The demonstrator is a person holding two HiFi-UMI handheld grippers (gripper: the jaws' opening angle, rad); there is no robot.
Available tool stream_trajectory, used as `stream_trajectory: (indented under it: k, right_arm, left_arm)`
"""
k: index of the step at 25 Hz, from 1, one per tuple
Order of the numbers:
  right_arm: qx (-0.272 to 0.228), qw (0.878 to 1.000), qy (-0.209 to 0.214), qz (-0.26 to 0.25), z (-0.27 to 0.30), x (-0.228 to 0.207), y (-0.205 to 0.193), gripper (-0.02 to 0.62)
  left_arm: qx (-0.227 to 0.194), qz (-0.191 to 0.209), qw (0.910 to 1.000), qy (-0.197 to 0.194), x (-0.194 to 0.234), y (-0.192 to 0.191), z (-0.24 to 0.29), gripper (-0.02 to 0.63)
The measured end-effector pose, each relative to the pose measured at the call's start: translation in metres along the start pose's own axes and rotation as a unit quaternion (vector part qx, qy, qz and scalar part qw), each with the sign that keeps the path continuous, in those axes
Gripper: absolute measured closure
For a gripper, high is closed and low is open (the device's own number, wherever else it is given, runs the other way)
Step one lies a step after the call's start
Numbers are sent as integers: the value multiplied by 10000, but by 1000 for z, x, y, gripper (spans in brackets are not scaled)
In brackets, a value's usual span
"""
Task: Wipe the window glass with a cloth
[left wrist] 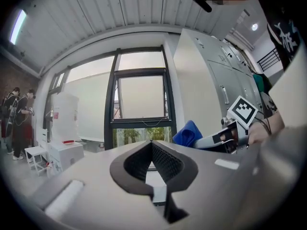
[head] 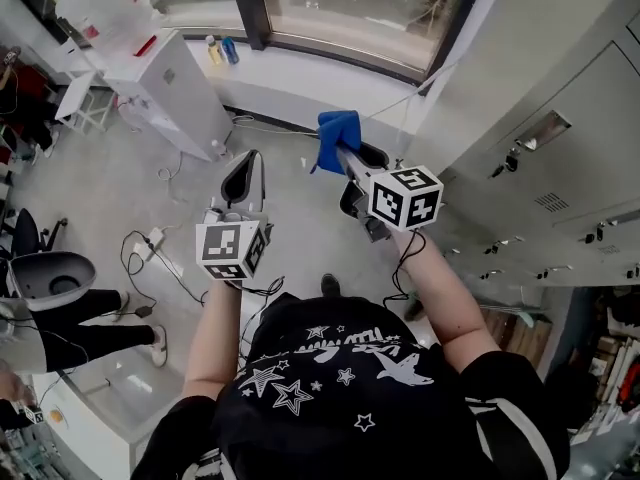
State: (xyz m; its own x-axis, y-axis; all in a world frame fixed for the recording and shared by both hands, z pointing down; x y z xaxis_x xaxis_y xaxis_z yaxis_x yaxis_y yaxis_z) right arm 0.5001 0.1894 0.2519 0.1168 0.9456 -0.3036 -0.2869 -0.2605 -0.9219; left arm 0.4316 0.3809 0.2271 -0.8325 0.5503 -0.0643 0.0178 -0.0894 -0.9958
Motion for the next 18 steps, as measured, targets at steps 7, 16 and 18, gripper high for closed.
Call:
stream_trajectory:
  k: [7, 16, 18]
  right_arm:
    - [66, 9998, 106, 160, 34, -21, 11, 520]
    - [-10, 9990, -258, 366, 94, -43, 26, 520]
    - [-24, 9988, -364, 341, 111, -49, 34, 520]
  left_arm:
    - [128, -181, 9996, 168, 23, 0, 23, 601]
    - [124, -264, 9992, -258, 64, -15, 85, 601]
    - [148, -227, 9989, -392, 79, -17, 106, 601]
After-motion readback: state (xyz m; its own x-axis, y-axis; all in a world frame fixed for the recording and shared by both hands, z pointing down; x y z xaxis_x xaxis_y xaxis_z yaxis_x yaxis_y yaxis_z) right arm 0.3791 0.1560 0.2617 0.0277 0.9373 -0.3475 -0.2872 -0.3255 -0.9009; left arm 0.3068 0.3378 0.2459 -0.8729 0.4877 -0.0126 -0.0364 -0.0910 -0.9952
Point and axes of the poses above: the fingertips, and each gripper's own axes: z forward along the fingers, x to its left, y out of its top, the point moved 5 cm from there along -z, backward along the fingers, and after that the axes turned 2 degrees about x, right-handed, at the moved point
